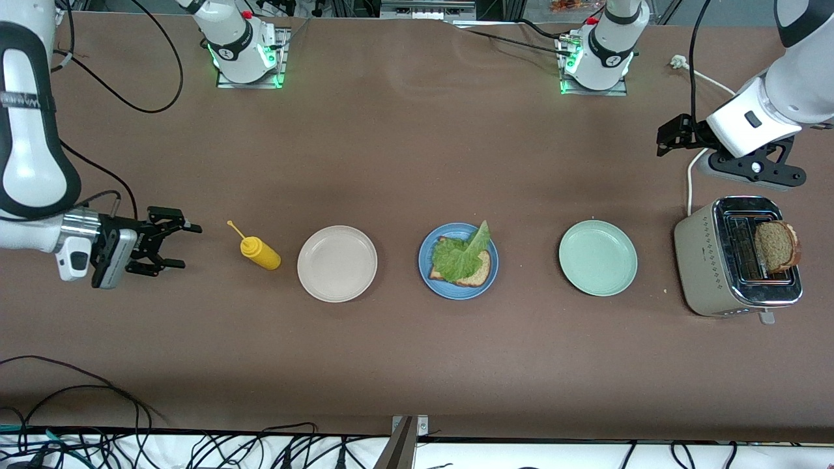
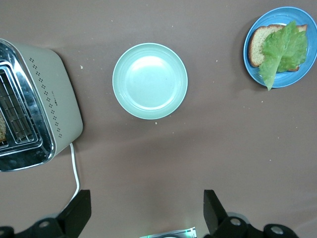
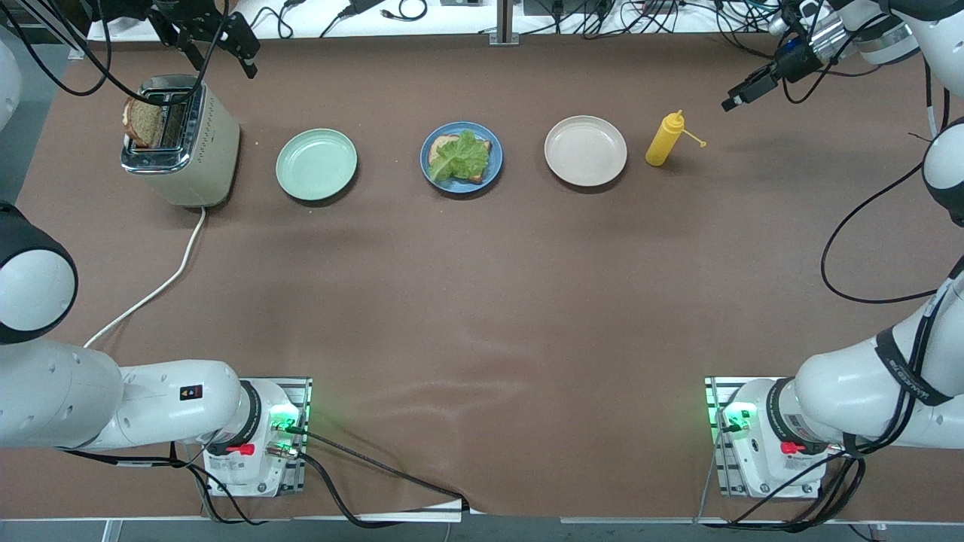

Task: Make sandwich in blue plate with both arms
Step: 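Lower the right gripper to the yellow mustard bottle and grasp it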

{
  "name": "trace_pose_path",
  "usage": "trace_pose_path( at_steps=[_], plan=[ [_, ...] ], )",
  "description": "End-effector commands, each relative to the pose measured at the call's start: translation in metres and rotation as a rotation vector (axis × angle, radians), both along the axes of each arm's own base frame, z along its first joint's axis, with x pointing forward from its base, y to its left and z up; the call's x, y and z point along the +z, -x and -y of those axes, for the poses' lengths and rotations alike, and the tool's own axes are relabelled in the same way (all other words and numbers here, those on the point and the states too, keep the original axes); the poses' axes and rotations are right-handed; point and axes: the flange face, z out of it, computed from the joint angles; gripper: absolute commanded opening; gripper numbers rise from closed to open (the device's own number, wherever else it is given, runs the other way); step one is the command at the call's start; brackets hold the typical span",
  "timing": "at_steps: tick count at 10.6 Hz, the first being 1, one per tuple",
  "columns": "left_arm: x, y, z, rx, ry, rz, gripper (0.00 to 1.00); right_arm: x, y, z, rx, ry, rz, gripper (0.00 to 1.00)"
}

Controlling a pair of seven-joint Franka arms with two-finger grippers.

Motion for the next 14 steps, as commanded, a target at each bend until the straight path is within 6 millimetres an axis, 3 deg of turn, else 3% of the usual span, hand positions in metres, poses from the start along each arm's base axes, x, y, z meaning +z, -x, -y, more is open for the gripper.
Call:
trace_pose_path(
  at_steps=[1, 2, 9, 14],
  plan=[
    [0.004, 0.009, 0.021, 0.036, -0.002, -0.003, 1.0, -0.065, -0.006, 0.018, 0.107, -0.148, 0.127, 1.0],
    [0.007, 0.008, 0.018, 0.04, -0.002, 0.005, 1.0, -0.083, -0.006, 0.021, 0.129, -0.178, 0.155, 1.0],
    [0.011, 0.004, 0.013, 0.039, 0.001, 0.014, 1.0, -0.156, 0.002, 0.012, 0.276, -0.31, 0.376, 1.0],
    [0.011, 0.003, 0.009, 0.042, 0.002, 0.014, 1.0, -0.2, 0.01, -0.035, 0.304, -0.402, 0.442, 1.0]
  ],
)
